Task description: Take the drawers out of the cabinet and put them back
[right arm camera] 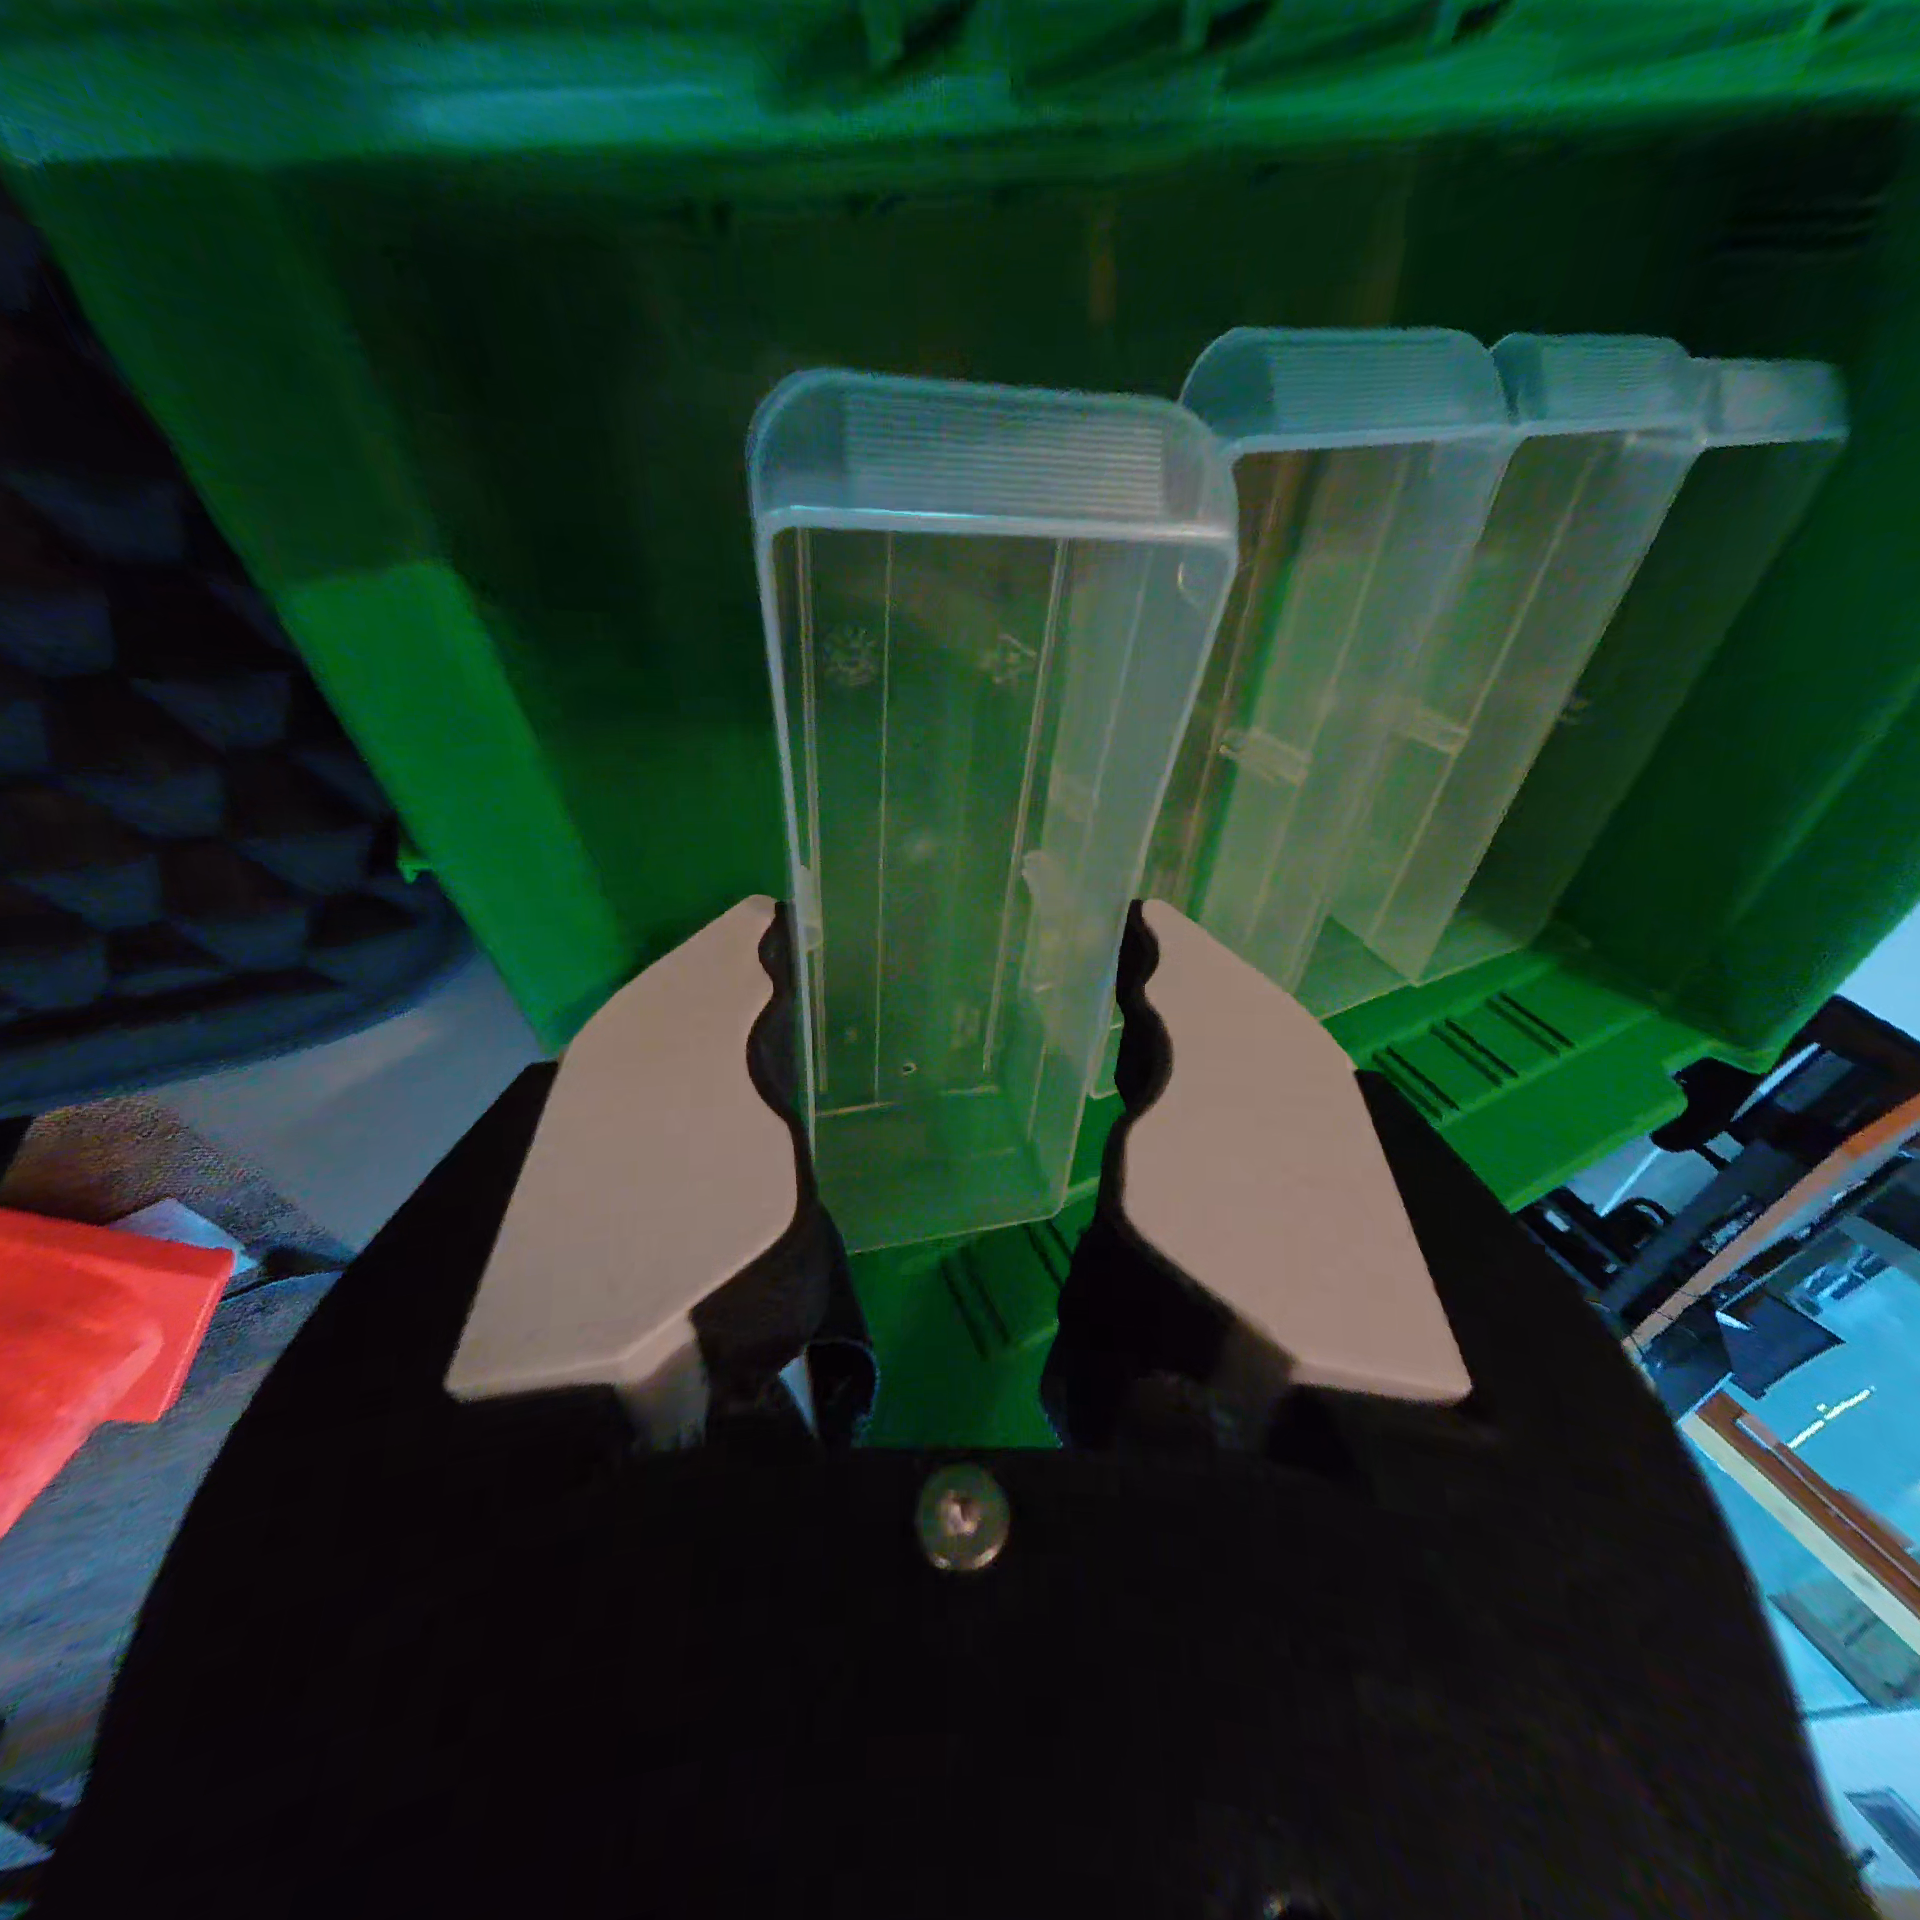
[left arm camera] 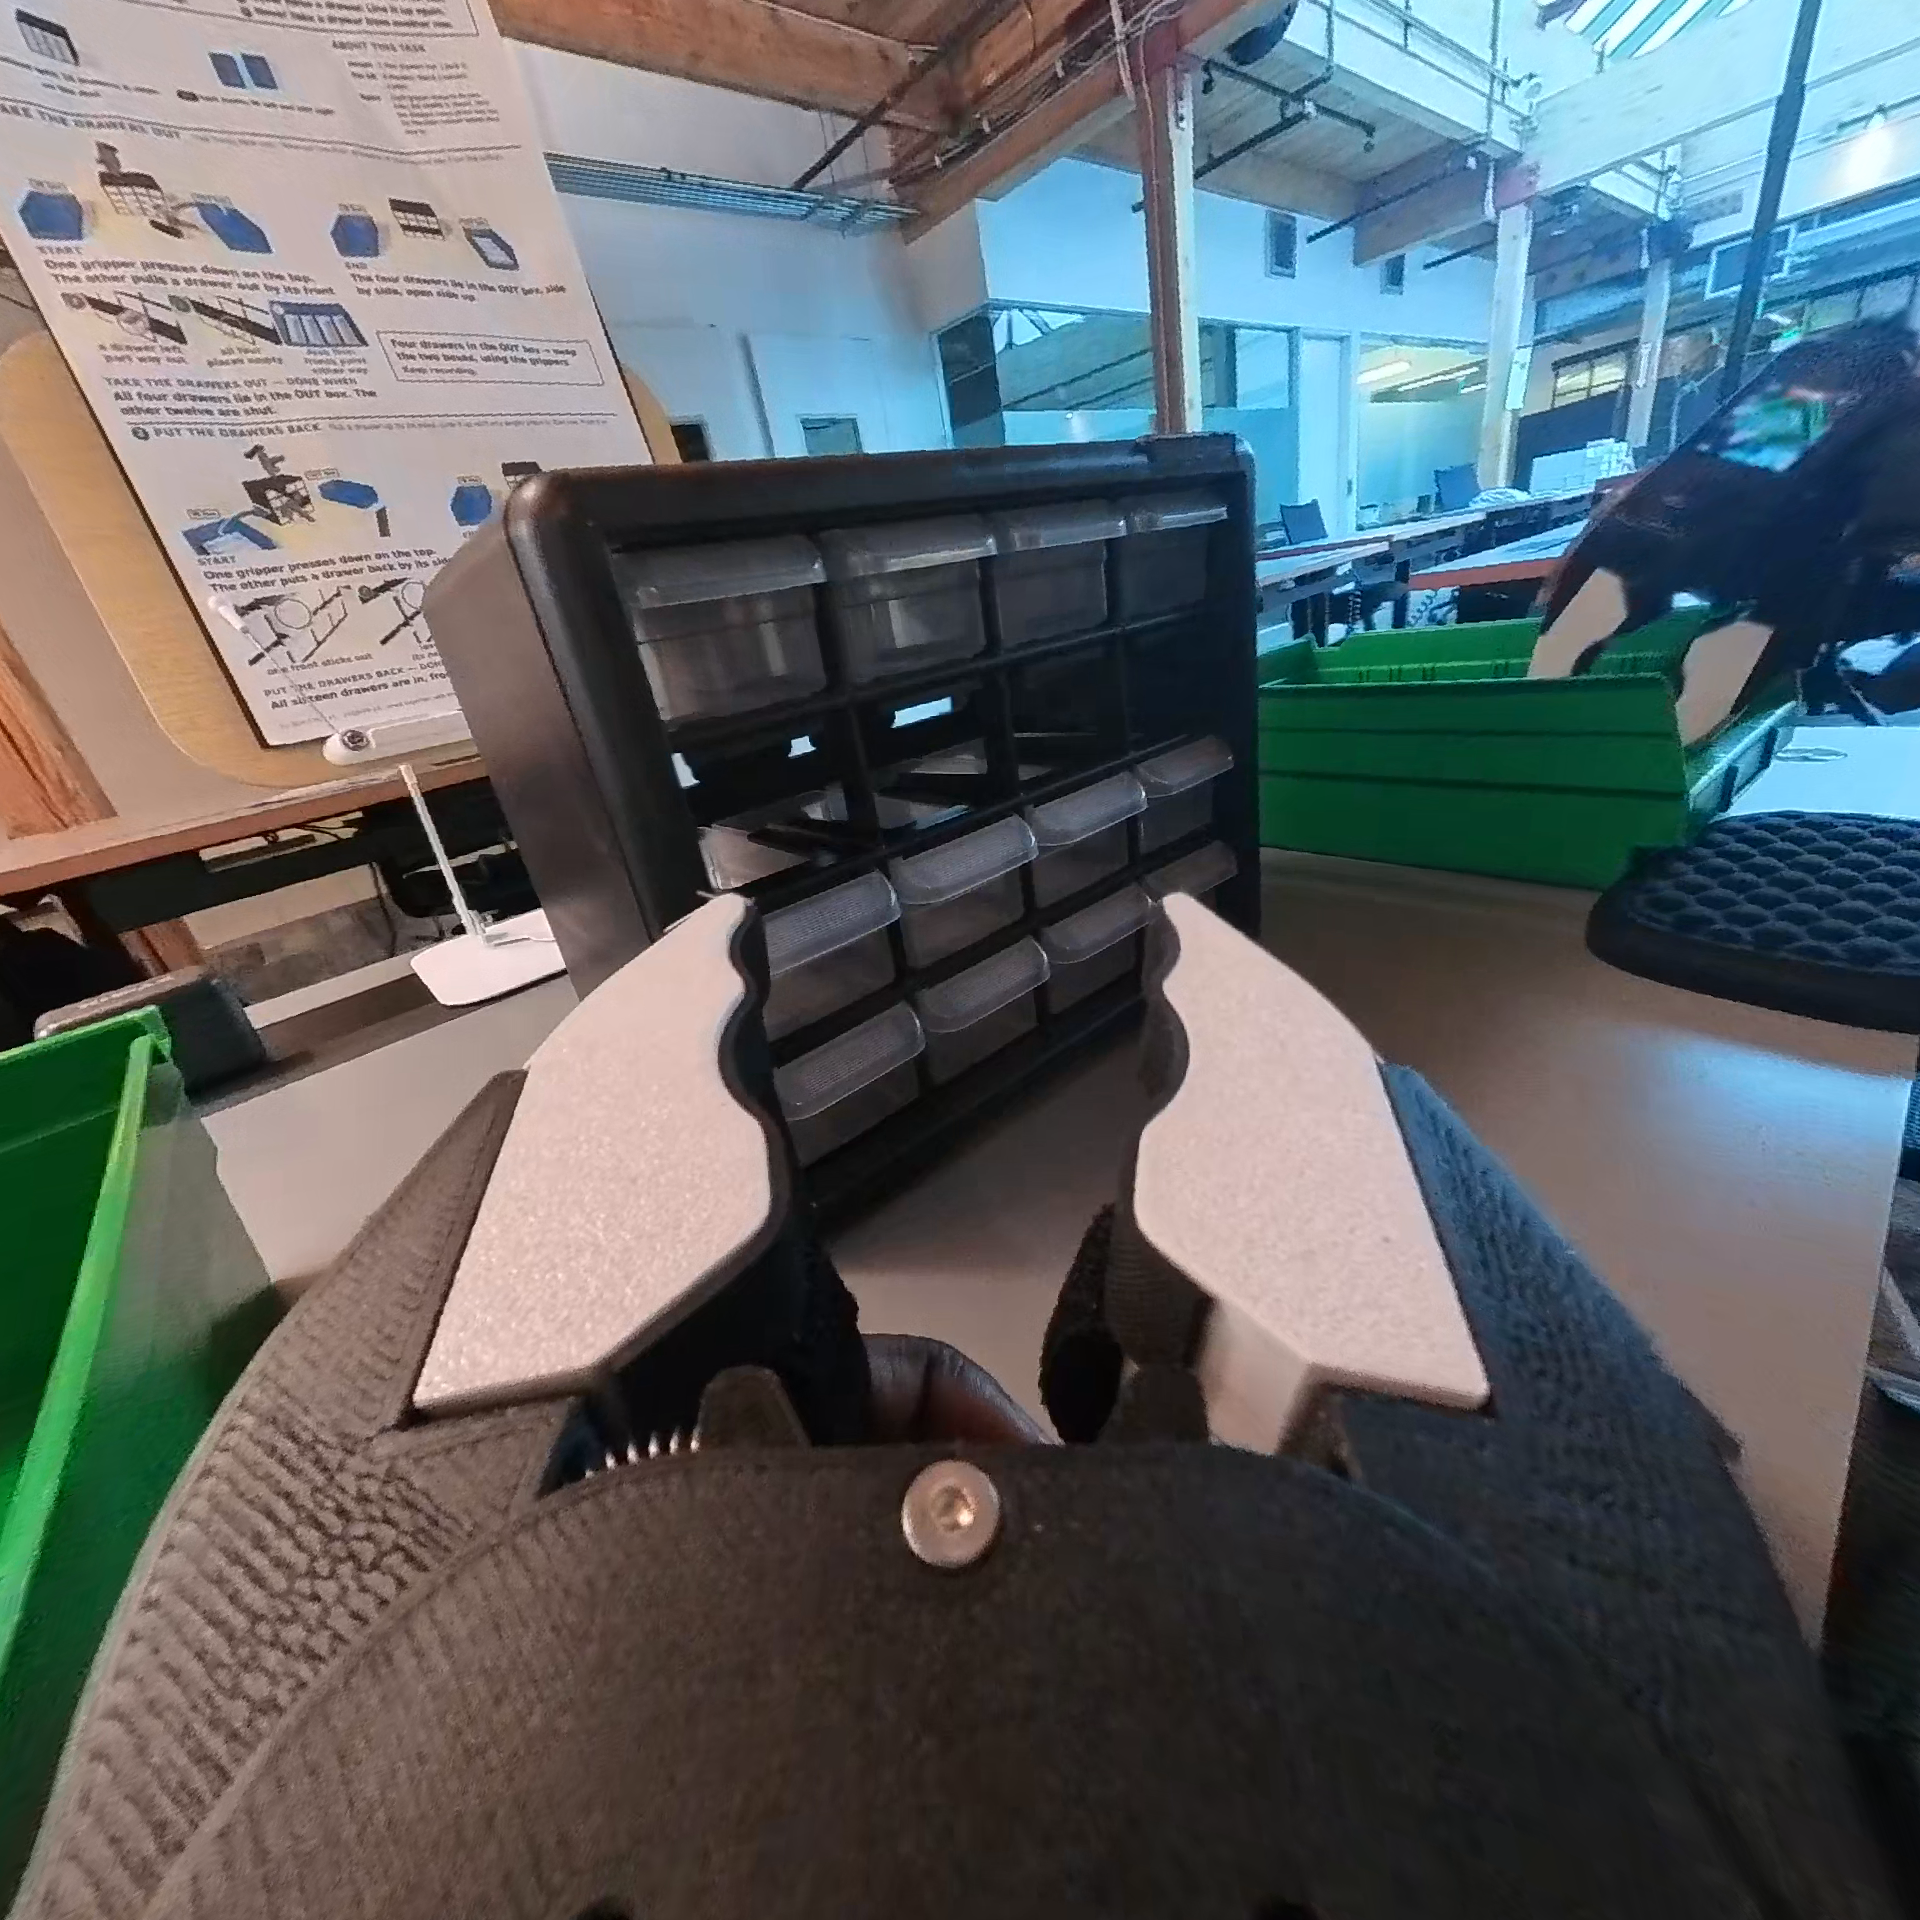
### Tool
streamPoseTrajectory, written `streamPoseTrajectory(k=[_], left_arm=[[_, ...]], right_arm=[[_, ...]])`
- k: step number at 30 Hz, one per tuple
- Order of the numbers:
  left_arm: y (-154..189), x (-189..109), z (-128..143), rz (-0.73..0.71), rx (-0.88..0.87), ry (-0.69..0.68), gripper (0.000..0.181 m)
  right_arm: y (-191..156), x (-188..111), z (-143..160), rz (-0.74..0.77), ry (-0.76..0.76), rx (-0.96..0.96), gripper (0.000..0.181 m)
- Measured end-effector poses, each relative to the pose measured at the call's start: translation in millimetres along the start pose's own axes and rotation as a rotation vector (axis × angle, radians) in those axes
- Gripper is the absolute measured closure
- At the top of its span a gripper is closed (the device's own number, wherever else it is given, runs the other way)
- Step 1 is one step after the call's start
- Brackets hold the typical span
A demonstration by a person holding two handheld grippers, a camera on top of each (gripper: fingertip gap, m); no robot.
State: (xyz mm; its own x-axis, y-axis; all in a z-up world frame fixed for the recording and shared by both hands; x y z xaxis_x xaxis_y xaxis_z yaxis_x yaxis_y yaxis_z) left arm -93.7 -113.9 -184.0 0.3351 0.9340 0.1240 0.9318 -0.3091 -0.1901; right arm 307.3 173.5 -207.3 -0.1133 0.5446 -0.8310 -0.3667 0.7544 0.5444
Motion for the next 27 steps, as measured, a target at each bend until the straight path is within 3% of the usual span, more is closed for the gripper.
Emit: streamPoseTrajectory(k=[1, 8, 11, 14, 17, 19, 21, 23, 25, 27], left_arm=[[1, 0, 0, 0.001, 0.005, -0.001, 0.112], [1, 0, 0, 0.007, 0.016, -0.004, 0.112], [1, 0, 0, 0.006, 0.018, -0.004, 0.112], [1, 0, 0, 0.000, 0.017, 0.000, 0.112], [0, 0, 1, -0.010, 0.013, -0.003, 0.112], [-2, 1, 2, -0.028, 0.000, -0.017, 0.113], [-7, 3, 4, -0.064, -0.030, -0.045, 0.113], [-15, 6, 7, -0.118, -0.084, -0.087, 0.114], [-25, 9, 12, -0.177, -0.159, -0.140, 0.121], [-32, 15, 19, -0.179, -0.231, -0.213, 0.130]], right_arm=[[0, 1, 0, 0.003, 0.005, -0.007, 0.120], [4, -5, 3, 0.090, 0.037, 0.007, 0.111], [8, -20, 0, 0.182, 0.148, 0.073, 0.108], [10, -53, -20, 0.314, 0.438, 0.263, 0.105], [1, -94, -51, 0.478, 0.840, 0.456, 0.099], [-8, -124, -73, 0.646, 1.123, 0.568, 0.105], [-22, -145, -96, 0.688, 1.298, 0.693, 0.115], [-28, -149, -119, 0.684, 1.352, 0.853, 0.122], [-31, -133, -146, 0.598, 1.324, 0.999, 0.138], [-31, -95, -175, 0.431, 1.121, 1.055, 0.148]])
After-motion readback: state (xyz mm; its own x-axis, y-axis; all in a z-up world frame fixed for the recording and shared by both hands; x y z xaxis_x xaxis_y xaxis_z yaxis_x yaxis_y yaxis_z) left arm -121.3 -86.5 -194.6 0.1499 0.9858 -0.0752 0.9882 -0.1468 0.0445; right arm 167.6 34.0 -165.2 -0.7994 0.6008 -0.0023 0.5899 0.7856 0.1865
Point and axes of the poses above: each gripper's, where its closed fingertips meet, x out along the fingers, z out of its underside, y = z × x across the jaws, the point moved 7 cm from there along -x, back along the fingers, and after that the axes turned 8 degrees about z, right-handed, at the moved point
